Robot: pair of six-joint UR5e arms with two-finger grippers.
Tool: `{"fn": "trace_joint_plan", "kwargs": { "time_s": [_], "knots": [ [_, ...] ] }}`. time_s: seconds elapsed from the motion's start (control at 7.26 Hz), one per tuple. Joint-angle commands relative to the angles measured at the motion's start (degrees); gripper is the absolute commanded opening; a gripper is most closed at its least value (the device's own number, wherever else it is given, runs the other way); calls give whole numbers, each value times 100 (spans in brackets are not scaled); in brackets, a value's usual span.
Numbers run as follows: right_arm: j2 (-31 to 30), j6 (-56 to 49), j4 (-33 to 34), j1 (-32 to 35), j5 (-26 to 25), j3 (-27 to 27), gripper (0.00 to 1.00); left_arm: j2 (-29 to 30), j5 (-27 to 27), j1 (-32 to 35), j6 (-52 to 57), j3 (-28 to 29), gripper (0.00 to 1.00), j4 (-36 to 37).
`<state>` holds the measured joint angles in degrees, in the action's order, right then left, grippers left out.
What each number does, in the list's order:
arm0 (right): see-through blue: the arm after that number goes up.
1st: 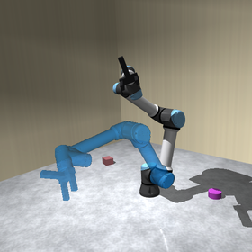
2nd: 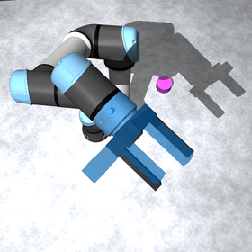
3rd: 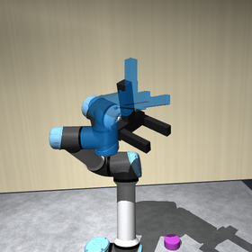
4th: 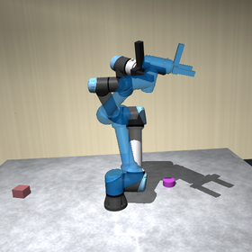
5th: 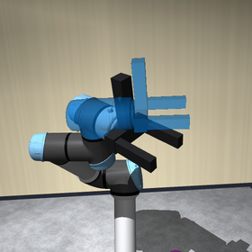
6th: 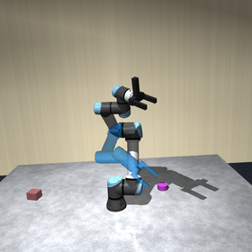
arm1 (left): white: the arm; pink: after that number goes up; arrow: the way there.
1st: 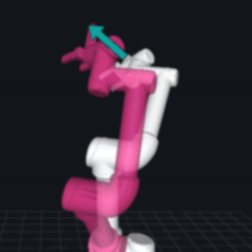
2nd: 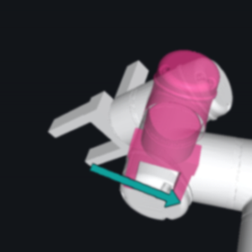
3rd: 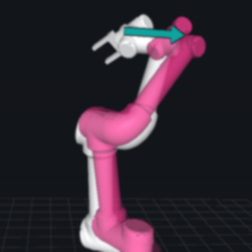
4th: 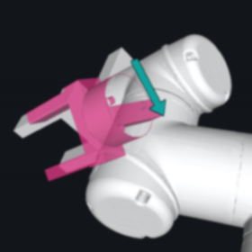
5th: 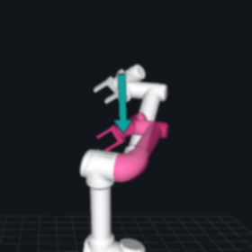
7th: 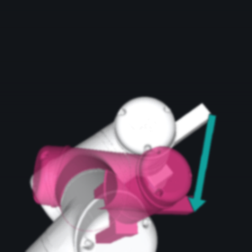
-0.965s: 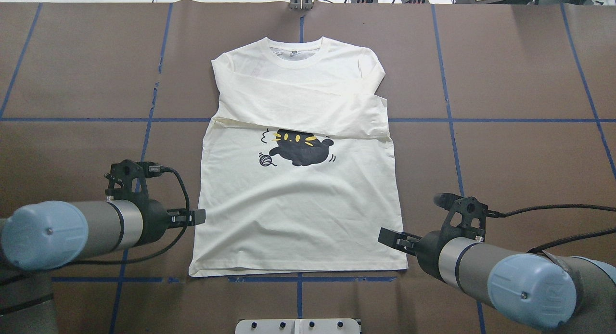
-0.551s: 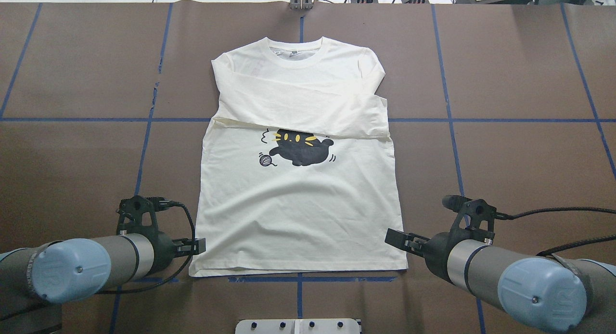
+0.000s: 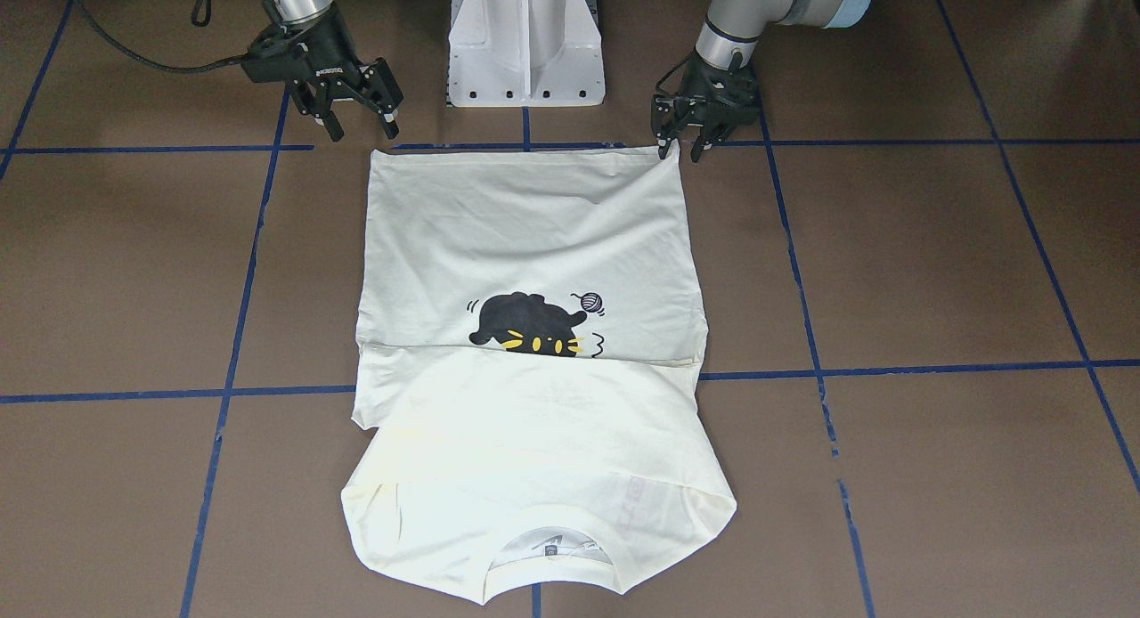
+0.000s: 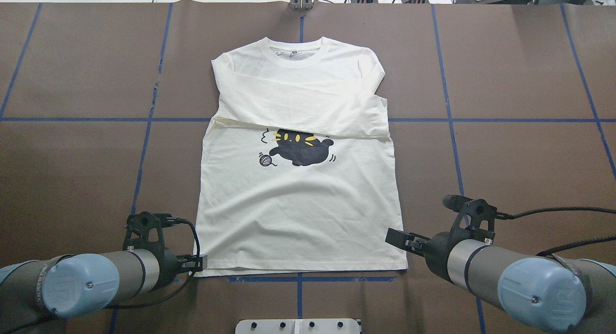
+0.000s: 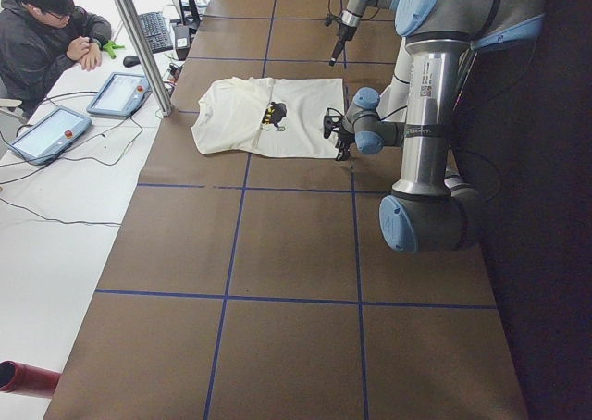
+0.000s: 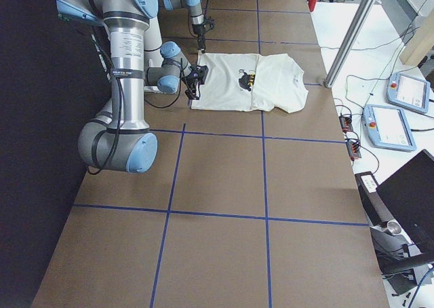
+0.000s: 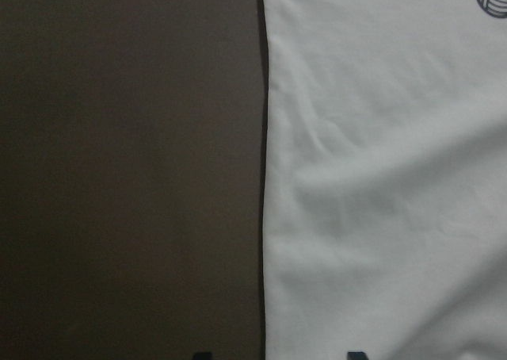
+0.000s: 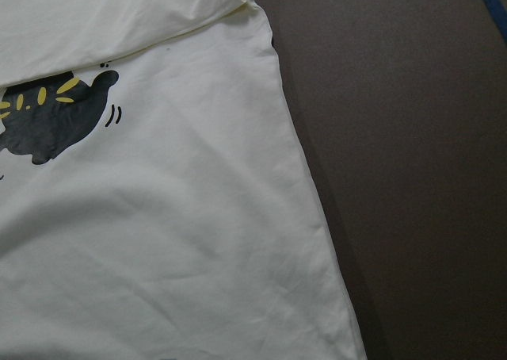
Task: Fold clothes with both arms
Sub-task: 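Grasp the hem corners with both grippers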
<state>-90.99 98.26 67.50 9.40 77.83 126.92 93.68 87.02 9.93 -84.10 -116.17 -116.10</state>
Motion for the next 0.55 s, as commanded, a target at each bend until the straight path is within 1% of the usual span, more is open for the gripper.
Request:
{"fn": "trace_joint_plan", "kwargs": {
  "time_s": [0.0, 0.14, 0.28, 0.41],
  "knots": [
    [-15, 0, 0, -8, -31, -9, 95, 1, -1, -70, -10, -2, 36, 0],
    [-24, 0, 9, 0, -31, -18, 95, 1, -1, -87, -10, -2, 5, 0],
    [-24, 0, 9, -8, -31, -27, 95, 1, -1, -88, -10, -11, 0, 0],
    [-42, 9, 9, -9, -40, -97, 95, 1, -1, -96, -2, -11, 0, 0]
  ]
}}
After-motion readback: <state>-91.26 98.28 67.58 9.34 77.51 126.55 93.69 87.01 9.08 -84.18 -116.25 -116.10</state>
